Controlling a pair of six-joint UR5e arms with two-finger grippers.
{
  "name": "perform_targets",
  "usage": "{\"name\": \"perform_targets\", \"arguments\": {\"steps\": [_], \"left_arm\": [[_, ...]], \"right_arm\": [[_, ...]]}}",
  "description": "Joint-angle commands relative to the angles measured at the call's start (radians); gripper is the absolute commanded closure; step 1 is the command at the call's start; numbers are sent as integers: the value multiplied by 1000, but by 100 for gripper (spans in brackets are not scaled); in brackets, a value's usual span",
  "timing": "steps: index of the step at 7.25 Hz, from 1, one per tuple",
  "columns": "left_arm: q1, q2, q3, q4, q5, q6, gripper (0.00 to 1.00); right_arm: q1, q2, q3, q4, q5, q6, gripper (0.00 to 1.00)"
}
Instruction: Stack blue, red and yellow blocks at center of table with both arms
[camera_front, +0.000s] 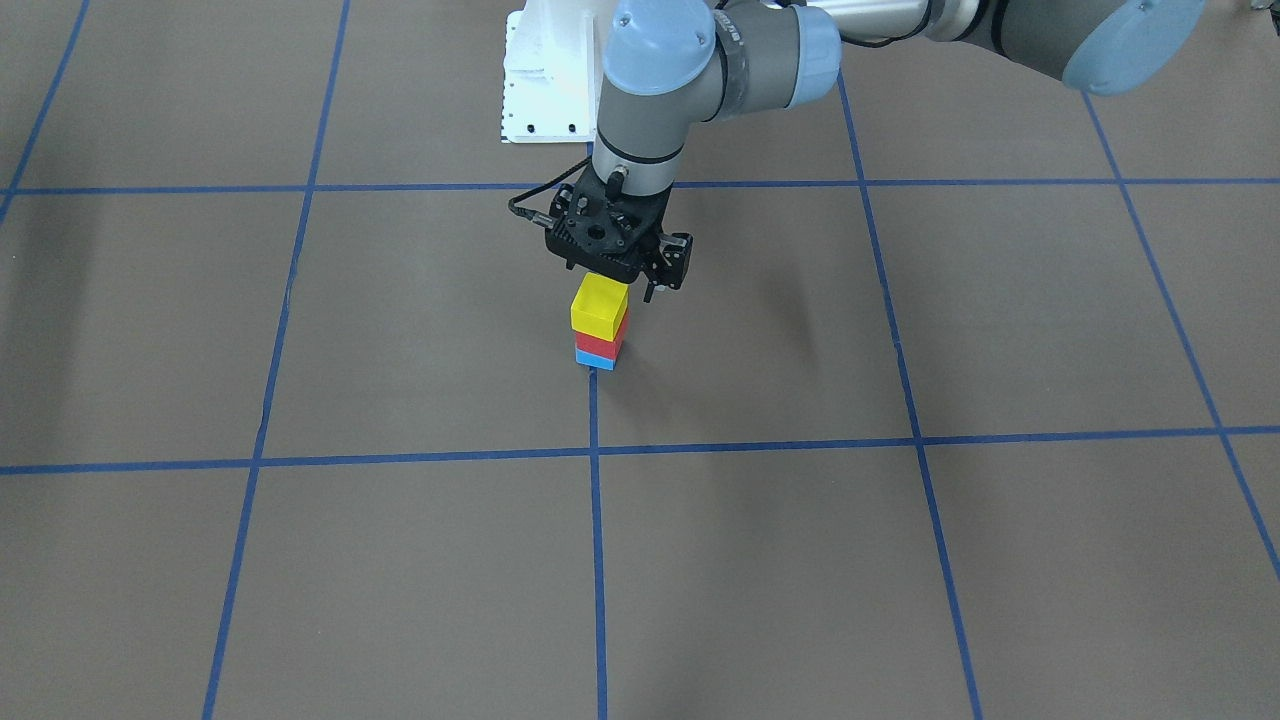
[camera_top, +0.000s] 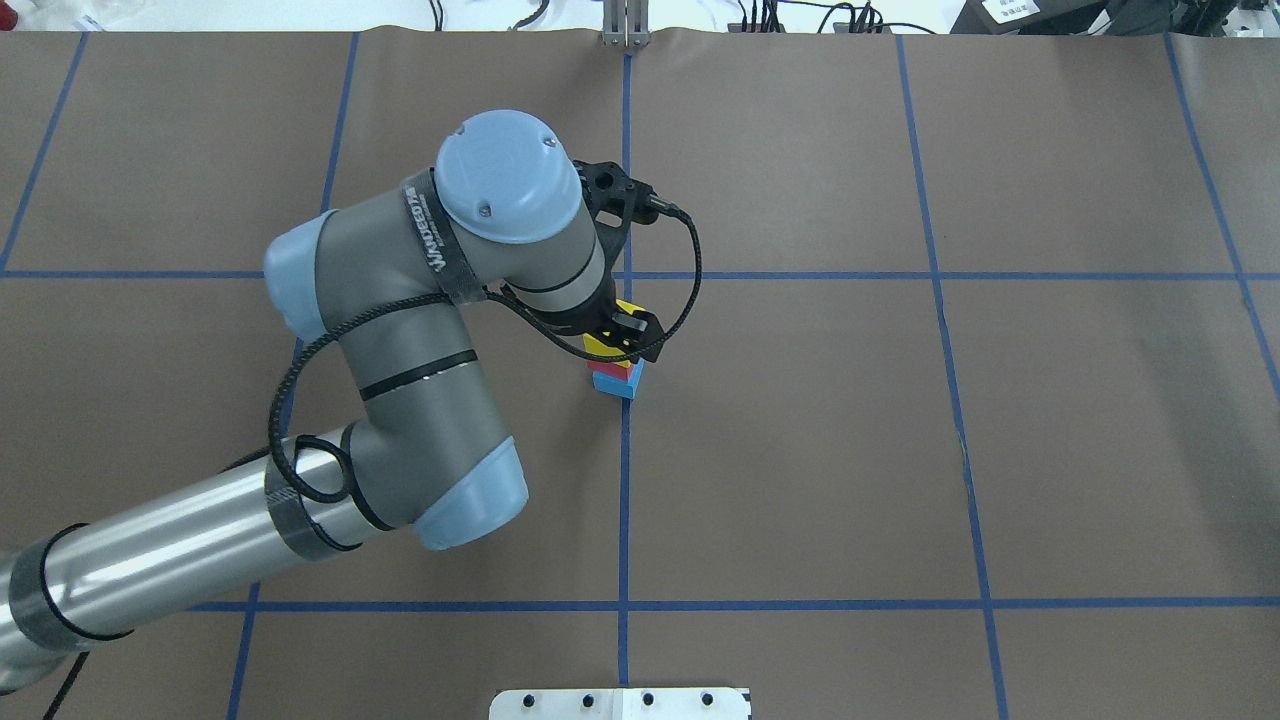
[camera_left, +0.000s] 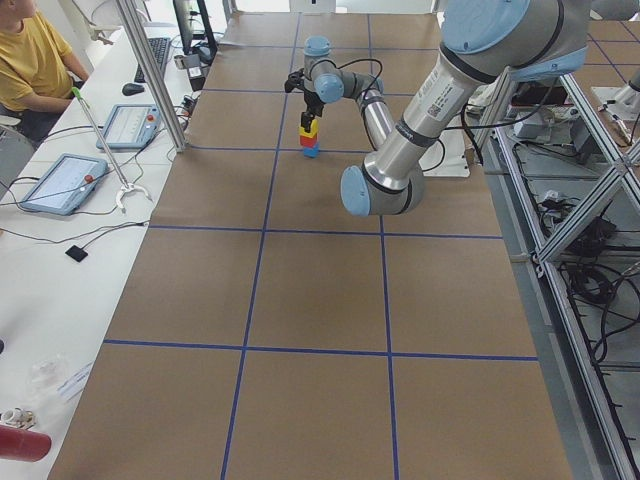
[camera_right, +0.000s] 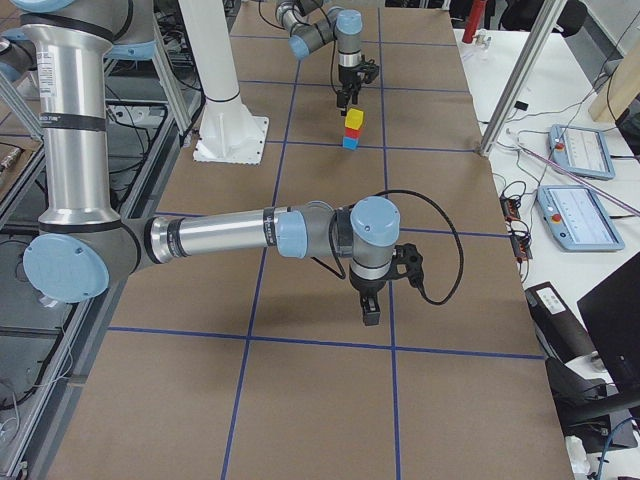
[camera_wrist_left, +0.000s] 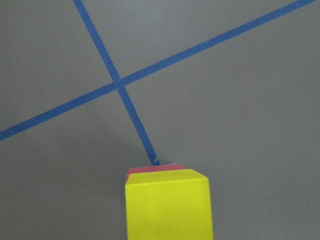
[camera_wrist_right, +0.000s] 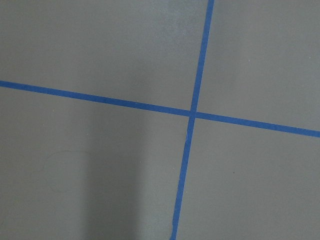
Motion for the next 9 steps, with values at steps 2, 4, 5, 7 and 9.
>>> {"name": "perform_targets", "arguments": {"steps": [2, 4, 5, 7, 9], "left_arm": [[-283, 242, -148, 25, -290, 97, 1], [-462, 412, -162, 28, -298, 435, 1], [-566, 510, -154, 27, -301, 622, 1], [-760, 683, -137, 12, -304, 751, 0], [-886, 793, -111, -20, -300, 755, 0]], "right_arm": [[0, -14, -3, 0, -9, -6, 0], [26, -46, 4, 20, -19, -27, 0], [41, -69, 9, 52, -23, -26, 0], [44, -71, 11, 52, -32, -15, 0], [43, -66, 9, 52, -31, -10, 0]]}}
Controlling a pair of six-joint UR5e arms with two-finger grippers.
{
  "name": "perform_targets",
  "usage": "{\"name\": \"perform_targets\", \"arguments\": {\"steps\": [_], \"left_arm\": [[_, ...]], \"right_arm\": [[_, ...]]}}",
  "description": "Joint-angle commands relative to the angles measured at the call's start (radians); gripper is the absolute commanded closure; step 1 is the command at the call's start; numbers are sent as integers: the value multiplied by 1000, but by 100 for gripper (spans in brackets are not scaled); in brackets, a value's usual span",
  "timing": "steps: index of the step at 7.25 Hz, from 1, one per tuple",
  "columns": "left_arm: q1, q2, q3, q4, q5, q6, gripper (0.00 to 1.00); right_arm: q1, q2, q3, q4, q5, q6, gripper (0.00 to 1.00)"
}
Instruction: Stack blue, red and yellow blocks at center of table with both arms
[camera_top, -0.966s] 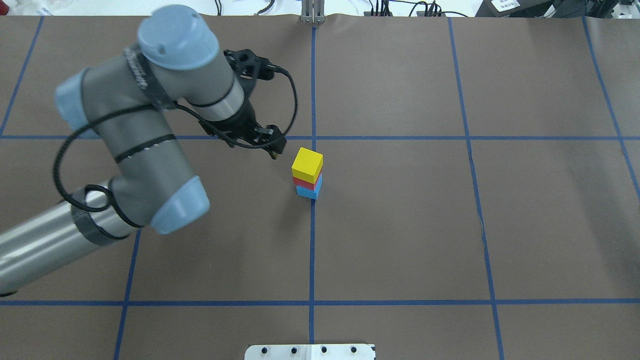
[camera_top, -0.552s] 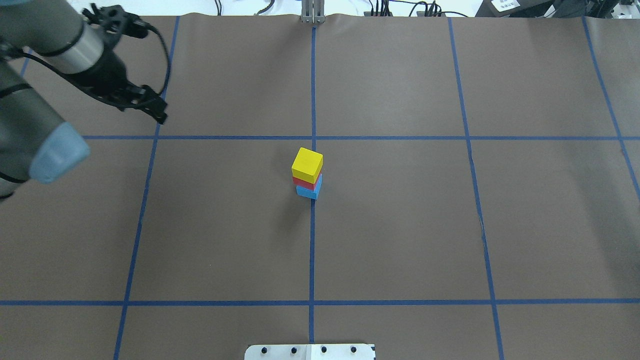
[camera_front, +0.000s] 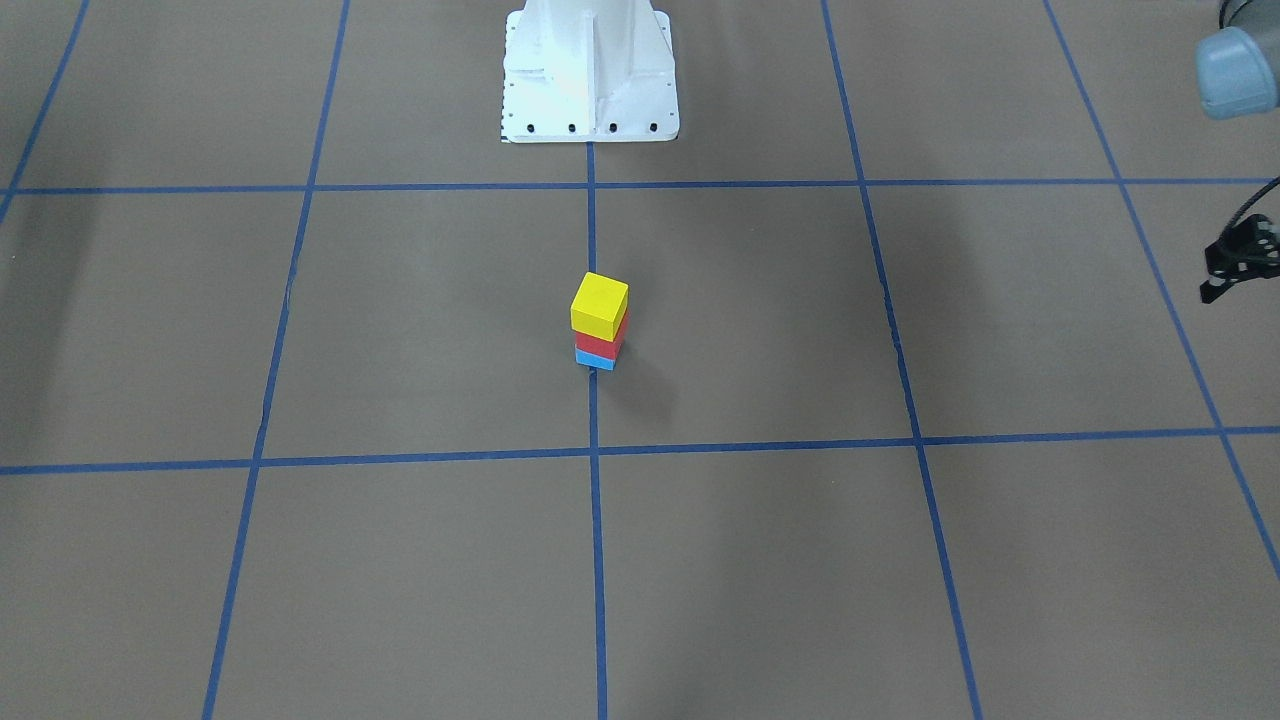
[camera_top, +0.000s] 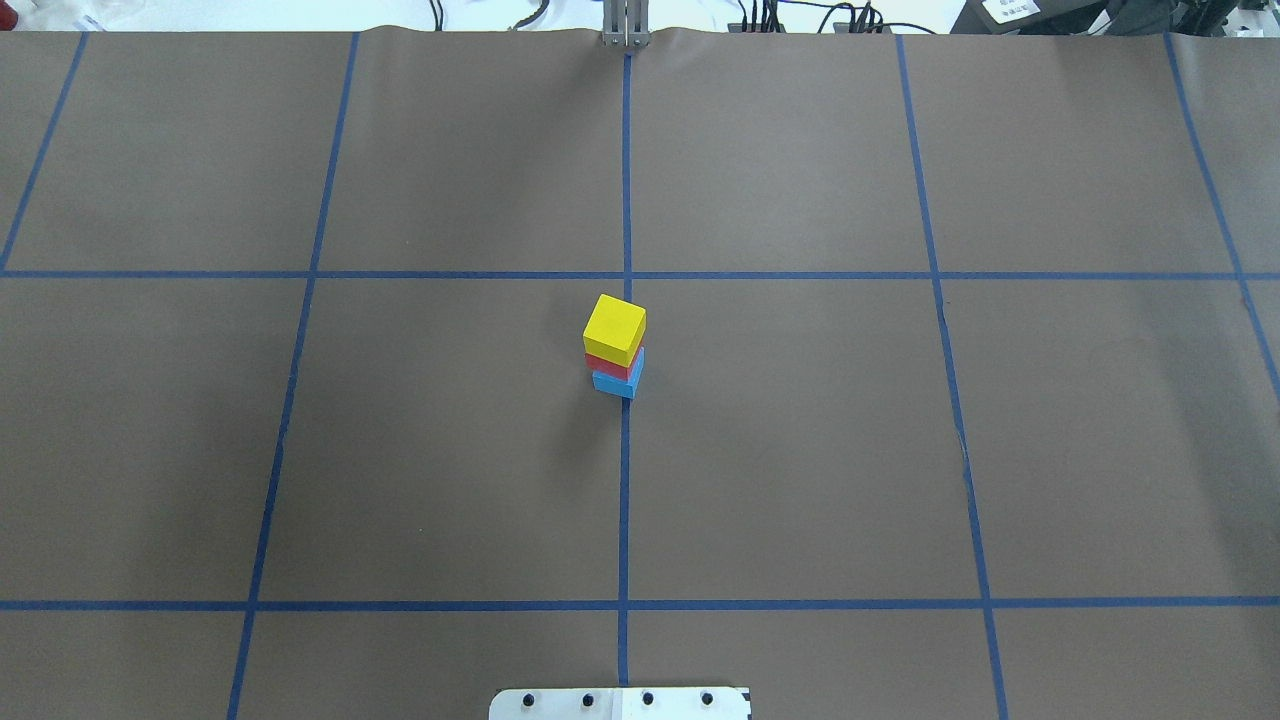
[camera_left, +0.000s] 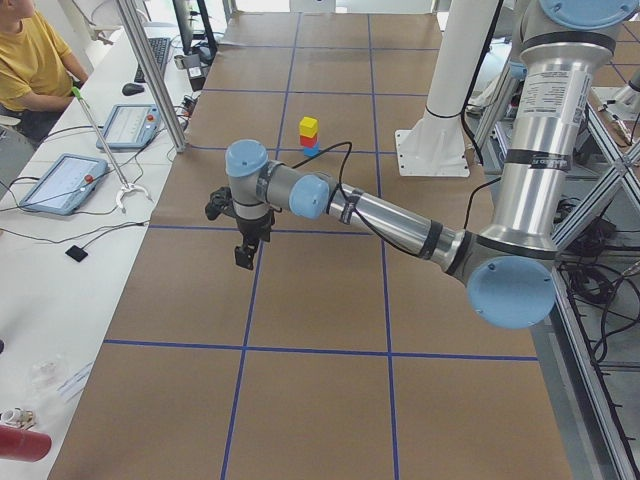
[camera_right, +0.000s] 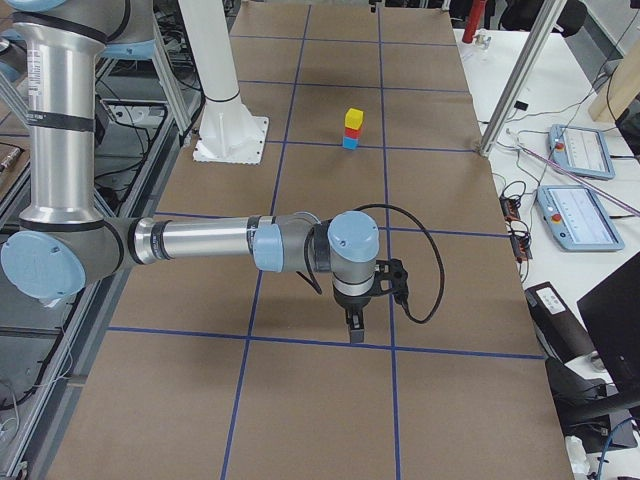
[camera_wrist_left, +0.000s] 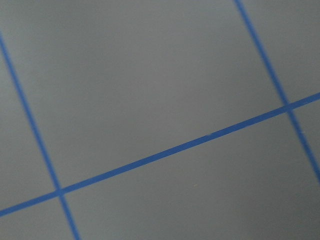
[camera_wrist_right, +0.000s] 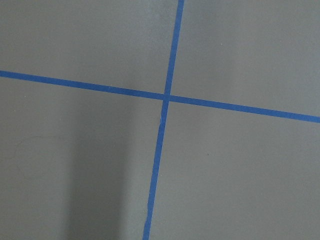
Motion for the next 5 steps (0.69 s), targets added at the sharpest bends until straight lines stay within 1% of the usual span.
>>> {"name": "perform_targets", "arguments": {"steps": [1, 2, 3, 5], "left_arm": [[-132, 124, 11, -125, -2, 37, 0], [-169, 148, 12, -156, -7, 87, 0], [-169, 186, 12, -163, -7, 126, 0], [-169, 197, 14, -97, -73, 114, 0]], "right_arm": [[-1, 5, -4, 1, 0, 3, 0], [-1, 9, -4, 1, 3, 3, 0], [-1, 10, -4, 1, 4, 5, 0], [-1, 12, -4, 1, 6, 5, 0]]}}
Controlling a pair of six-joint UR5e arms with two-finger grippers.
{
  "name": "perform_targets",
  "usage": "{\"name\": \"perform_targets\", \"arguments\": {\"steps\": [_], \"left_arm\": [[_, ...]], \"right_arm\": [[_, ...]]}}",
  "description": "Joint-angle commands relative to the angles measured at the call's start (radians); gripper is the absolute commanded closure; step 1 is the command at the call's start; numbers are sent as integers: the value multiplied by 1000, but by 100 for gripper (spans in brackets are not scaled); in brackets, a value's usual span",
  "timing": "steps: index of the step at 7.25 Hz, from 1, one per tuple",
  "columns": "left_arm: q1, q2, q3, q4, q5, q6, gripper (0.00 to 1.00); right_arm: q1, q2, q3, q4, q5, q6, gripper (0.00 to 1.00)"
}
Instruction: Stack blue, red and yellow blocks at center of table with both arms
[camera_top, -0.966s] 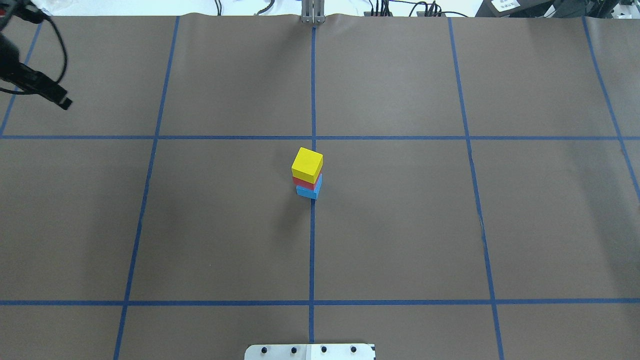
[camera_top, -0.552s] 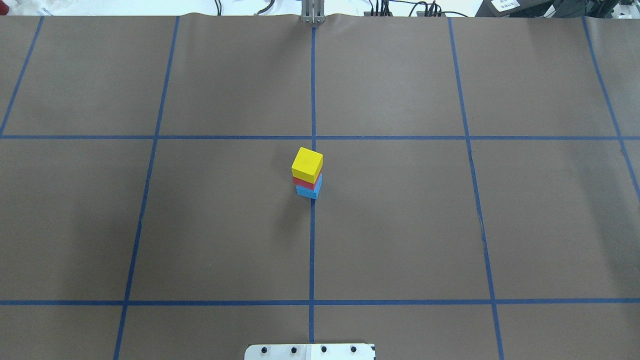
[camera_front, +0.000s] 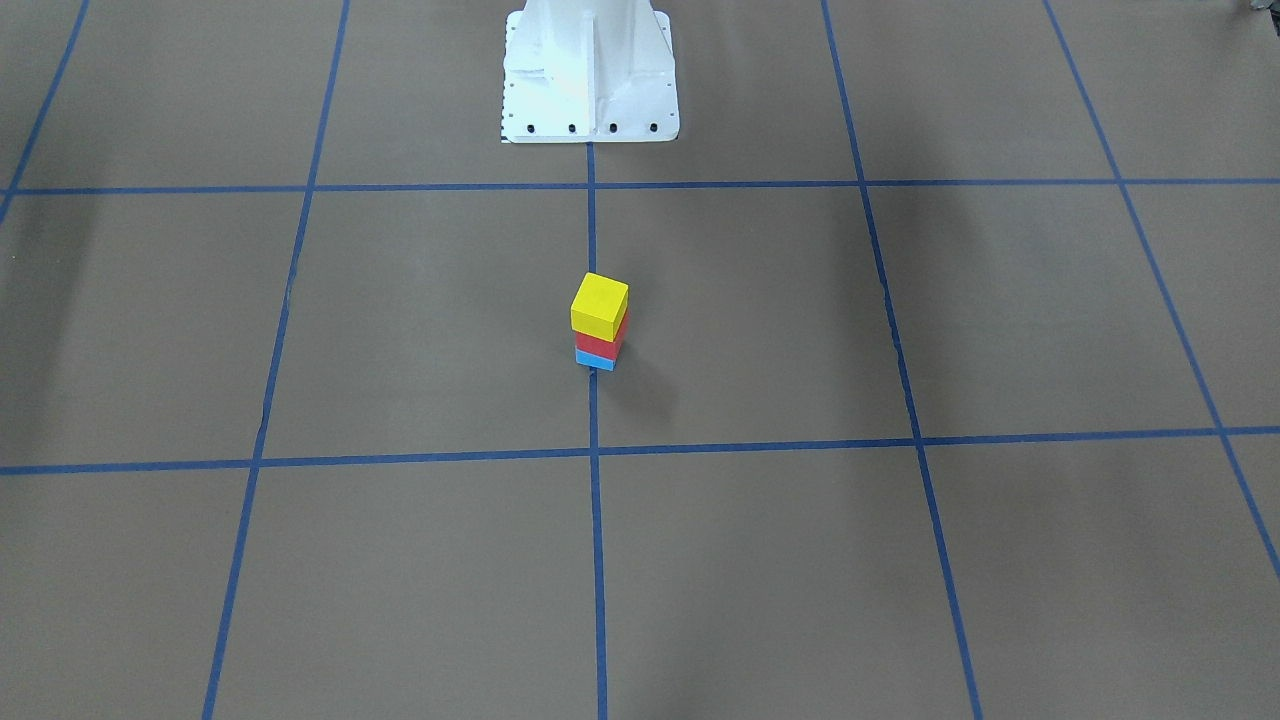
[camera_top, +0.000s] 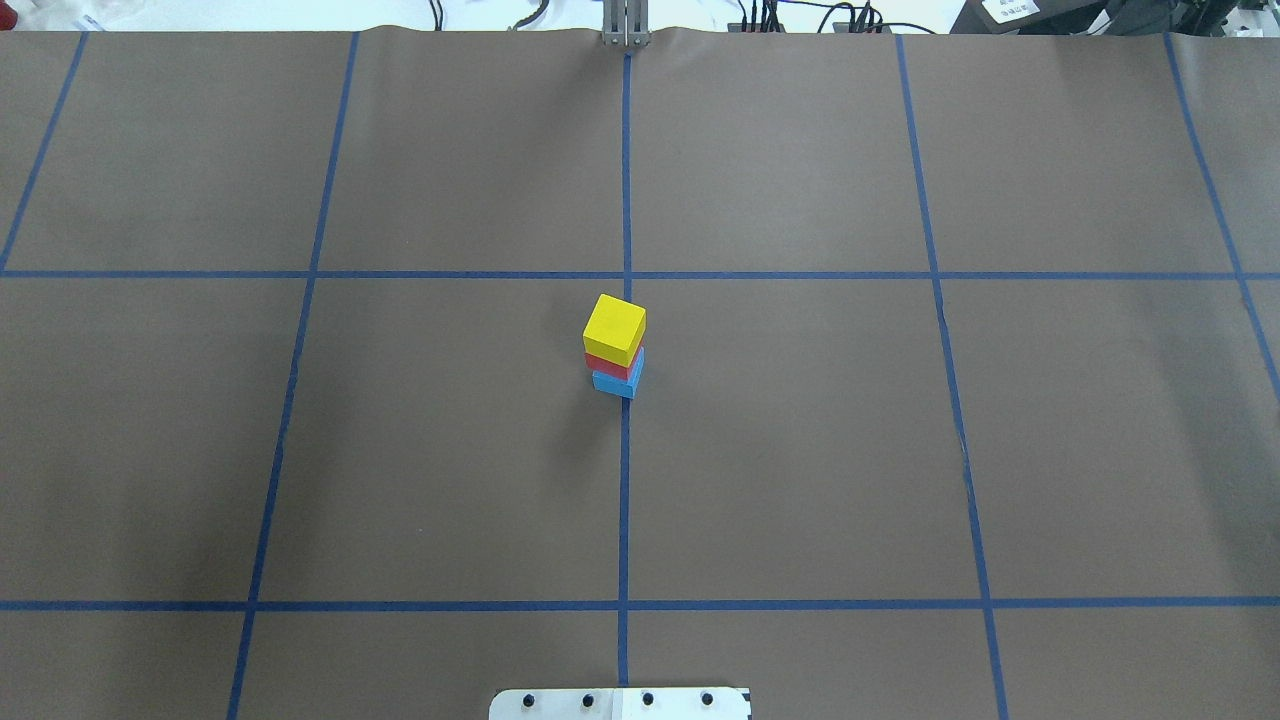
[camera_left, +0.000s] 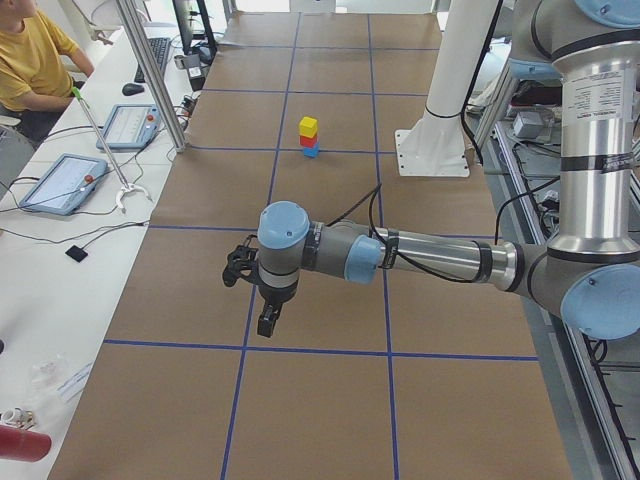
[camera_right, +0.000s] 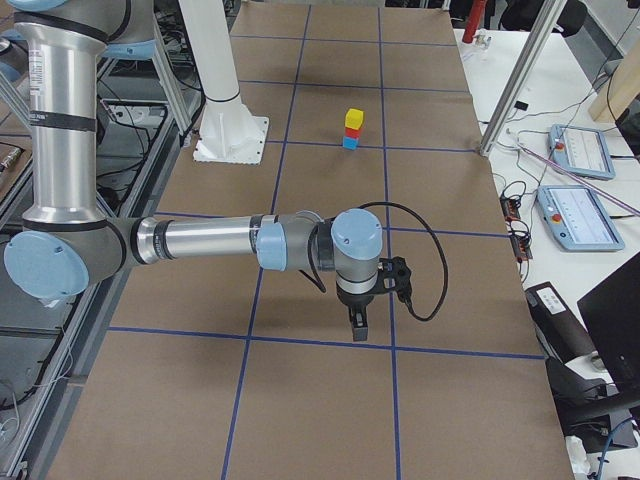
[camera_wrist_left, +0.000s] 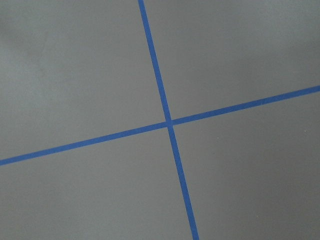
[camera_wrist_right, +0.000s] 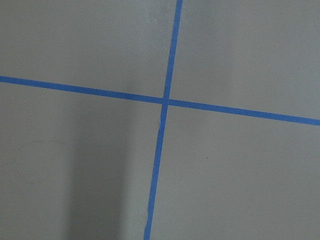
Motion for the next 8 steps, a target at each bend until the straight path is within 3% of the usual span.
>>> {"name": "perform_targets", "arguments": {"steps": [1, 8], "left_arm": [[-1, 7, 5, 34, -42, 5, 0], [-4, 16, -3, 27, -48, 8, 0]], "right_arm": [[0, 1, 4, 0, 4, 0, 0], [0, 3, 3, 0, 1, 0, 0]]}}
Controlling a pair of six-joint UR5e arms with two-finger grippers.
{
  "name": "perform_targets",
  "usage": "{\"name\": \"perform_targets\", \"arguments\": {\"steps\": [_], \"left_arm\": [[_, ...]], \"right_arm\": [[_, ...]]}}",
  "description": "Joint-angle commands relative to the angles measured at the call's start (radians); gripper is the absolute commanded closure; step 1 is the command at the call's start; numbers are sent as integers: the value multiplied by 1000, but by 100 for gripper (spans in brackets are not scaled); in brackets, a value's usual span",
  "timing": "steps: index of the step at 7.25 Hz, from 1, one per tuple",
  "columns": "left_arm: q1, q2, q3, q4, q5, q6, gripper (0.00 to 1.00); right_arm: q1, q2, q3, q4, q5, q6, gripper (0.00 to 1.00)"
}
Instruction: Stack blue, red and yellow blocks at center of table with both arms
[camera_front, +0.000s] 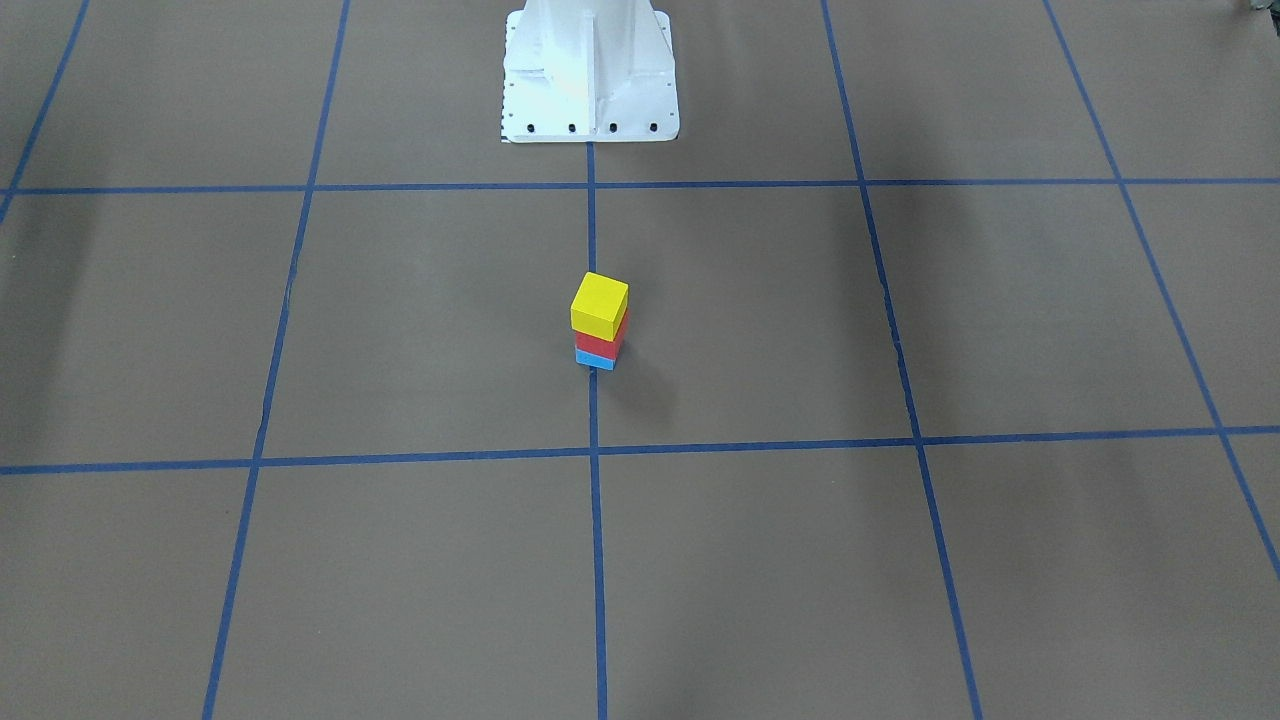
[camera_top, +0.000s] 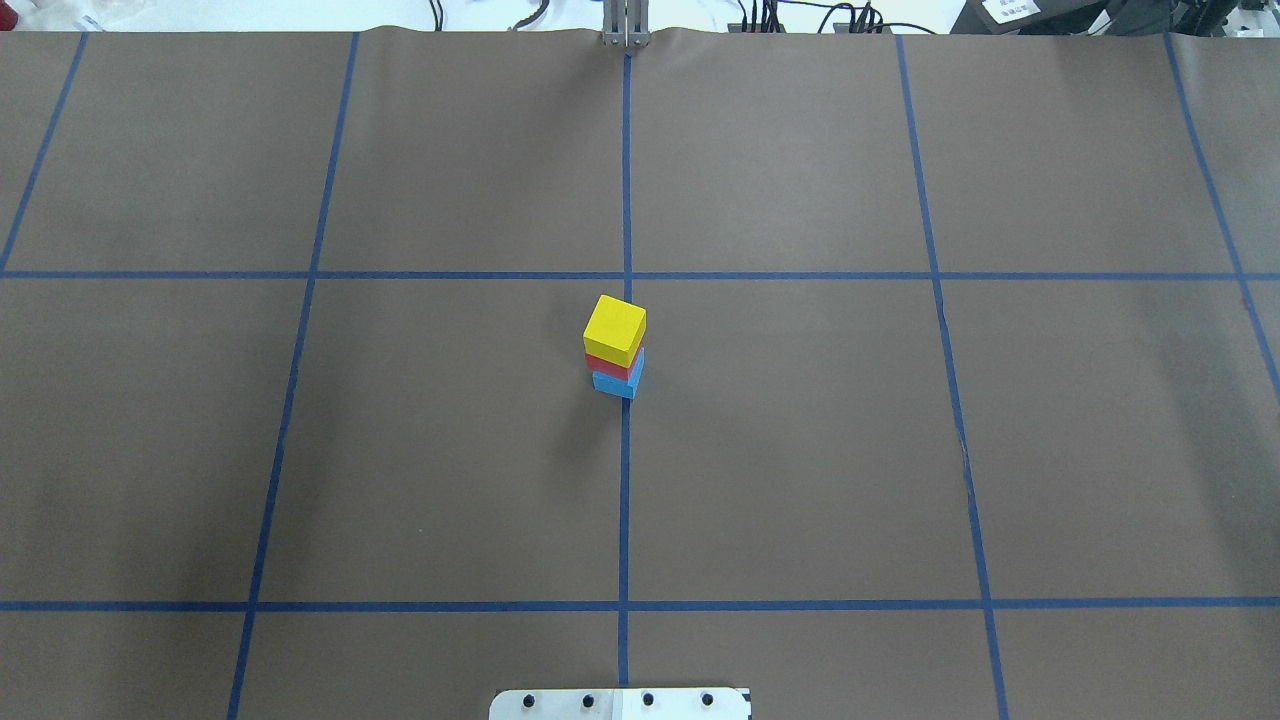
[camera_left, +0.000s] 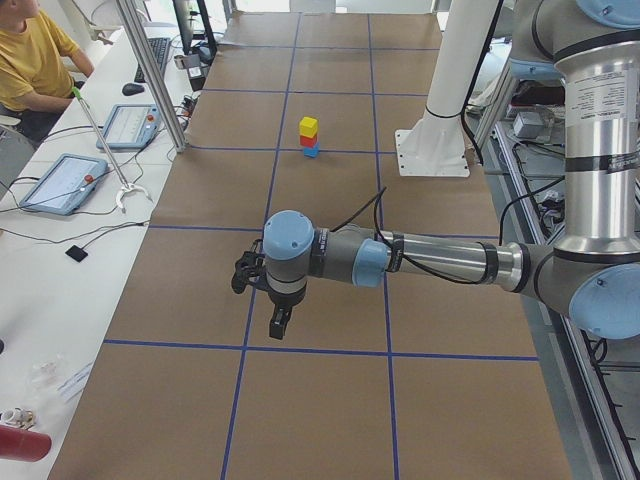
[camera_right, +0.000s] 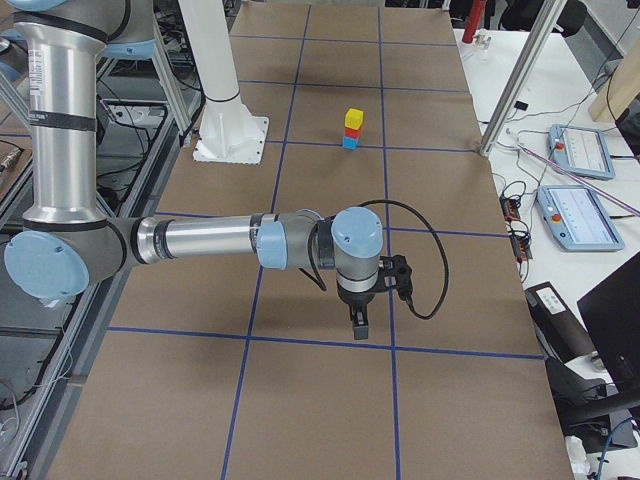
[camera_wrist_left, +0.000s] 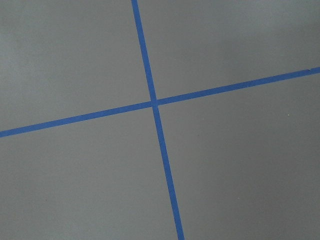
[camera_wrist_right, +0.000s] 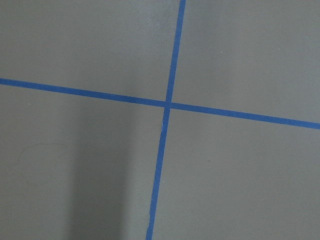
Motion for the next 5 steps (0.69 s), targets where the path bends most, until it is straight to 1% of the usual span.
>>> {"name": "perform_targets", "arguments": {"steps": [1, 5], "left_arm": [[-1, 1, 2, 0, 1, 0, 0], [-1, 3, 8, 0, 1, -2, 0]], "right_arm": [[0, 0, 3, 2, 0, 0, 0], [0, 0, 3, 2, 0, 0, 0]]}}
